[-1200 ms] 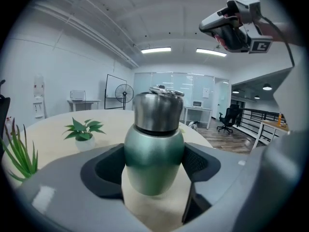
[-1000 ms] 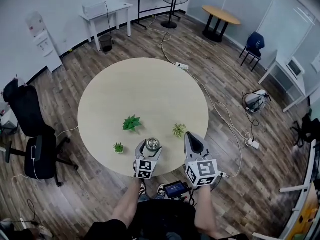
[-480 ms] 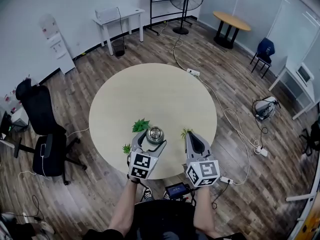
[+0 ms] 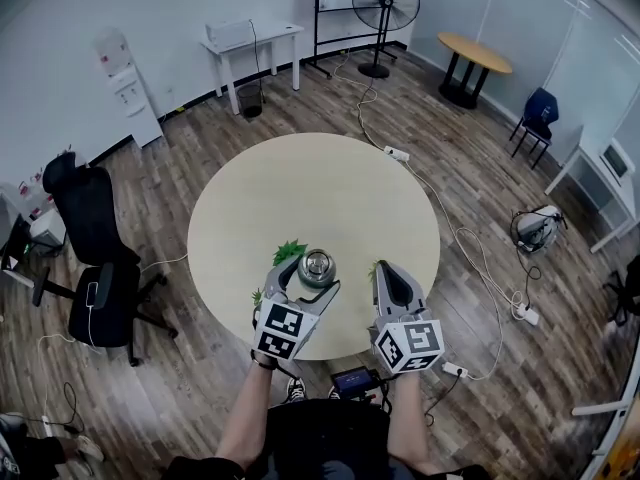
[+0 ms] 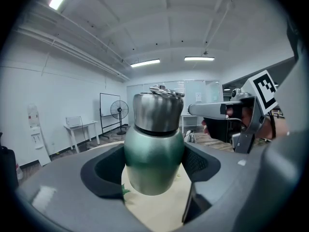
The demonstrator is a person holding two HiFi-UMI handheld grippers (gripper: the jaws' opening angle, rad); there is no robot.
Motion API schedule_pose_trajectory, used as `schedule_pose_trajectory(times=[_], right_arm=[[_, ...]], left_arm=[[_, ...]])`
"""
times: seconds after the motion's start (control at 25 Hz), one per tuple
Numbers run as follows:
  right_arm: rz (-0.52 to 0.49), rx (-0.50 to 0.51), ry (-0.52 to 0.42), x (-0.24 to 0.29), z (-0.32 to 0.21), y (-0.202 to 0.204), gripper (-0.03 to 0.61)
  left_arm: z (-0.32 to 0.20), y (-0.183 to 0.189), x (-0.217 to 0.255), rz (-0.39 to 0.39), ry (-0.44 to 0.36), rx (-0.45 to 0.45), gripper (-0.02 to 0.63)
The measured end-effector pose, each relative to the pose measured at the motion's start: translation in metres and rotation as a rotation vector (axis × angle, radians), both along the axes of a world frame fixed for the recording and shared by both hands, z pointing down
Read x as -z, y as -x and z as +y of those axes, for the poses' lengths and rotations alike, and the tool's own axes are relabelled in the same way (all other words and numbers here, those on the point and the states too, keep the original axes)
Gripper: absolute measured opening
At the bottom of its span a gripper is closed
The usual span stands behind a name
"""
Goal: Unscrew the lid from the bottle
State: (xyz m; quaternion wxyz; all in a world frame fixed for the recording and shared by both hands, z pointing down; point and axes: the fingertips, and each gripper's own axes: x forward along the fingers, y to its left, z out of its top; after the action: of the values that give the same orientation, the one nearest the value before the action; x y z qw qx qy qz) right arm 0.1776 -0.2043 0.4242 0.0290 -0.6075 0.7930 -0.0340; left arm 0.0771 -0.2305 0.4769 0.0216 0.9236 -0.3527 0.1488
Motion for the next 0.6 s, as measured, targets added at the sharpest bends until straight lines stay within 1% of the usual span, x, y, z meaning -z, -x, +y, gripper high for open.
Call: schedule_pose_trajectory(times=[0.16, 0.2, 0.24, 0.28, 0.36, 0.4, 0.44, 0.6], right_arm=[[0.025, 0.016, -0.013, 0.004, 0.002, 0.004, 0.010], [0.025, 0.034, -0.016, 0.005, 0.002, 0.007, 0.098], [0.022, 0.054, -0.020, 0.006, 0.003, 0.010, 0.162], [0.016, 0.070, -0.027, 0.006, 0.004, 0.013, 0.196], [0.009, 0.085, -0.043, 0.008, 0.004, 0.016, 0.286], [0.012, 0.086, -0.045, 0.009, 0.004, 0.016, 0.317], [0.018, 0.085, -0.043, 0.010, 0.004, 0.016, 0.327], [0.021, 0.099, -0.046, 0.013, 0.005, 0.015, 0.310]], left_arm=[[0.003, -0.004, 0.000, -0.003, 0.000, -0.008, 0.361], [0.004, -0.005, 0.000, -0.001, 0.001, -0.009, 0.361], [0.004, -0.005, 0.000, 0.001, 0.001, -0.010, 0.360], [0.004, -0.005, -0.001, 0.002, 0.001, -0.011, 0.362], [0.004, -0.004, -0.001, 0.003, 0.000, -0.011, 0.361], [0.004, -0.004, -0.001, 0.003, -0.001, -0.011, 0.362], [0.004, -0.003, 0.000, 0.003, -0.001, -0.010, 0.362], [0.003, -0.004, 0.000, -0.001, 0.000, -0.007, 0.362]])
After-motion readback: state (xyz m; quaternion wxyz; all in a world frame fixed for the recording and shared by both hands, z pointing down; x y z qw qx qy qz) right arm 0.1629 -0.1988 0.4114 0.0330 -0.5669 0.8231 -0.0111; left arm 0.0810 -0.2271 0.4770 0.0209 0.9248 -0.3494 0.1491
